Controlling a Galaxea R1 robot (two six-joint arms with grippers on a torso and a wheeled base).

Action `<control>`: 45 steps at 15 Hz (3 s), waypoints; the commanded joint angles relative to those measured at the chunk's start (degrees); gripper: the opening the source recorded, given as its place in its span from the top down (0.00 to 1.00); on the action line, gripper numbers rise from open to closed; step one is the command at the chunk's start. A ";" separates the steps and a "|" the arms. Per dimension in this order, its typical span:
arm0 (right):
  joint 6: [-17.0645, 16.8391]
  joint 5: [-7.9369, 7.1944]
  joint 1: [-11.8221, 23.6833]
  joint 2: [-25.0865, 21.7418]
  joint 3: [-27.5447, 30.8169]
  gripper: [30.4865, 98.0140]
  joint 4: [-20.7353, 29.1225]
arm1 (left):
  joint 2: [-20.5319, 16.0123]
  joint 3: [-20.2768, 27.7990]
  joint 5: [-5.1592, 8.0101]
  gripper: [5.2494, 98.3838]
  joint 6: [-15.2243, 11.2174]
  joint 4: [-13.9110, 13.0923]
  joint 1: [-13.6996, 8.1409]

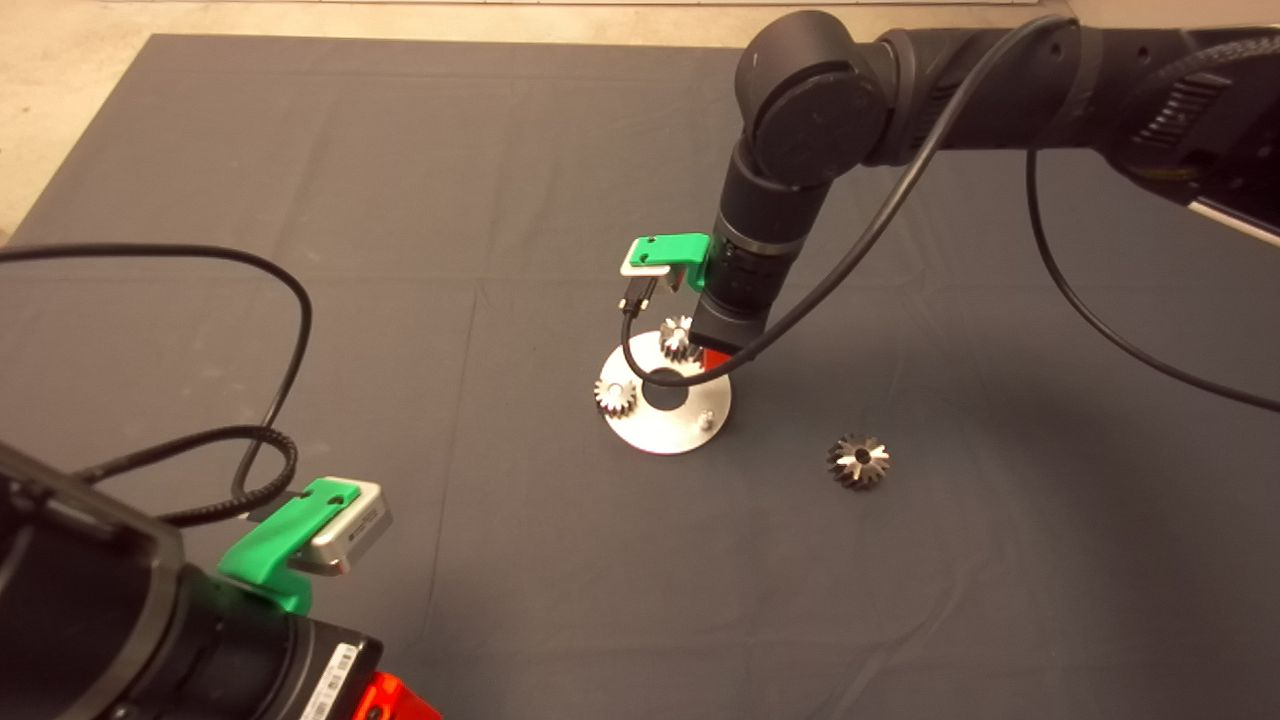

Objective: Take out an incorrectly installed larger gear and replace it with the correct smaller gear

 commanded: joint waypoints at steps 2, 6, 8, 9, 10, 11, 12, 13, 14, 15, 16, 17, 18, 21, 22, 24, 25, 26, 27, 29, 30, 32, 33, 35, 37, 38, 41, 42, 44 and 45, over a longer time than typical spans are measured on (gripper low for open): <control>-3.31 -7.33 1.28 1.02 5.90 0.83 -2.06 | -0.16 0.88 -0.28 0.08 -0.30 -0.89 -0.43; -3.31 -7.33 -0.08 0.67 6.84 0.83 -1.98 | -0.16 0.88 -0.28 0.08 -0.21 -0.83 -0.43; -3.31 -7.33 -1.68 0.14 6.84 0.83 -1.98 | -0.16 0.88 -0.28 0.08 -0.12 -0.83 -0.43; -3.31 -7.33 -2.05 -0.17 6.84 0.83 -1.98 | -0.16 0.88 -0.28 0.08 -0.12 -0.83 -0.43; -3.31 -7.33 -2.23 -0.56 6.75 0.83 -1.98 | -0.16 0.88 -0.28 0.08 -0.12 -0.83 -0.43; -3.31 -7.33 -2.66 -0.65 6.58 0.83 -1.98 | -0.16 0.88 -0.28 0.08 -0.12 -0.83 -0.43; -3.31 -7.33 -2.84 -0.74 6.23 0.83 -2.00 | -0.16 0.88 -0.28 0.08 -0.12 -0.83 -0.43; -3.31 -7.33 -3.47 -0.82 5.69 0.83 -2.06 | -0.16 0.88 -0.28 0.08 -0.21 -0.83 -0.43; -3.39 -7.33 -3.99 -0.75 4.58 0.83 -2.15 | -0.16 0.88 -0.28 0.08 -0.21 -0.83 -0.43; -3.39 -7.33 -4.34 -0.82 3.68 0.83 -2.32 | -0.16 0.88 -0.28 0.08 -0.21 -0.87 -0.43; -3.48 -7.33 -4.69 -0.82 3.41 0.83 -2.43 | -0.16 0.88 -0.28 0.08 -0.30 -0.85 -0.43; -3.48 -7.33 -4.78 -0.82 3.41 0.83 -2.95 | -0.16 0.88 -0.28 0.08 -0.30 -0.83 -0.43; -3.48 -7.33 -4.96 -0.82 3.41 0.83 -3.62 | -0.16 0.88 -0.28 0.08 -0.30 -0.83 -0.43; -3.48 -7.33 -5.63 -0.91 3.41 0.82 -4.75 | -0.16 0.88 -0.28 0.08 -0.39 -0.89 -0.43; -3.48 -7.33 -5.63 -0.91 3.41 0.83 -5.43 | -0.16 0.88 -0.28 0.08 -0.39 -0.86 -0.43; -3.40 -7.33 -5.57 -1.00 3.37 0.83 -7.25 | -0.16 0.88 -0.28 0.08 -0.39 -0.83 -0.43; -3.45 -7.33 -5.57 -1.00 3.41 0.83 -7.63 | -0.16 0.88 -0.28 0.08 -0.39 -0.83 -0.43; -3.48 -7.33 -5.57 -1.00 3.41 0.83 -7.69 | -0.16 0.88 -0.28 0.08 -0.39 -0.83 -0.43; -3.48 -7.33 -5.57 -1.09 3.41 0.83 -7.69 | -0.16 0.88 -0.28 0.08 -0.39 -0.83 -0.43; -3.48 -7.33 -5.64 -1.17 3.41 0.83 -8.31 | -0.16 0.88 -0.28 0.08 -0.39 -0.83 -0.43; -3.48 -7.33 -5.63 -1.15 3.41 0.83 -8.98 | -0.16 0.88 -0.28 0.08 -0.39 -0.83 -0.43; -3.48 -7.33 -5.66 -1.17 3.33 0.83 -9.53 | -0.16 0.88 -0.28 0.08 -0.39 -0.91 -0.43; -3.48 -7.33 -5.64 -1.09 3.41 0.83 -9.53 | -0.16 0.88 -0.28 0.08 -0.39 -0.83 -0.43; -3.48 -7.33 -5.66 -1.17 3.41 0.83 -9.53 | -0.16 0.88 -0.28 0.08 -0.39 -0.83 -0.43; -3.48 -7.33 -5.66 -1.17 3.41 0.83 -9.53 | -0.16 0.88 -0.28 0.08 -0.39 -0.87 -0.43; -3.48 -7.33 -5.74 -1.17 3.41 0.83 -9.53 | -0.16 0.88 -0.28 0.08 -0.39 -0.83 -0.43; -3.39 -7.33 -6.52 -1.17 3.41 0.83 -9.53 | -0.16 0.88 -0.28 0.08 -0.39 -0.83 -0.43; -3.39 -7.33 -6.54 -1.17 3.41 0.83 -9.53 | -0.16 0.88 -0.28 0.08 -0.30 -0.83 -0.43; -3.45 -7.33 -6.54 -1.35 3.41 0.83 -9.53 | -0.16 0.88 -0.28 0.08 -0.30 -0.83 -0.43; -3.39 -7.33 -6.54 -1.44 3.41 0.83 -9.53 | -0.16 0.88 -0.28 0.08 -0.30 -0.83 -0.43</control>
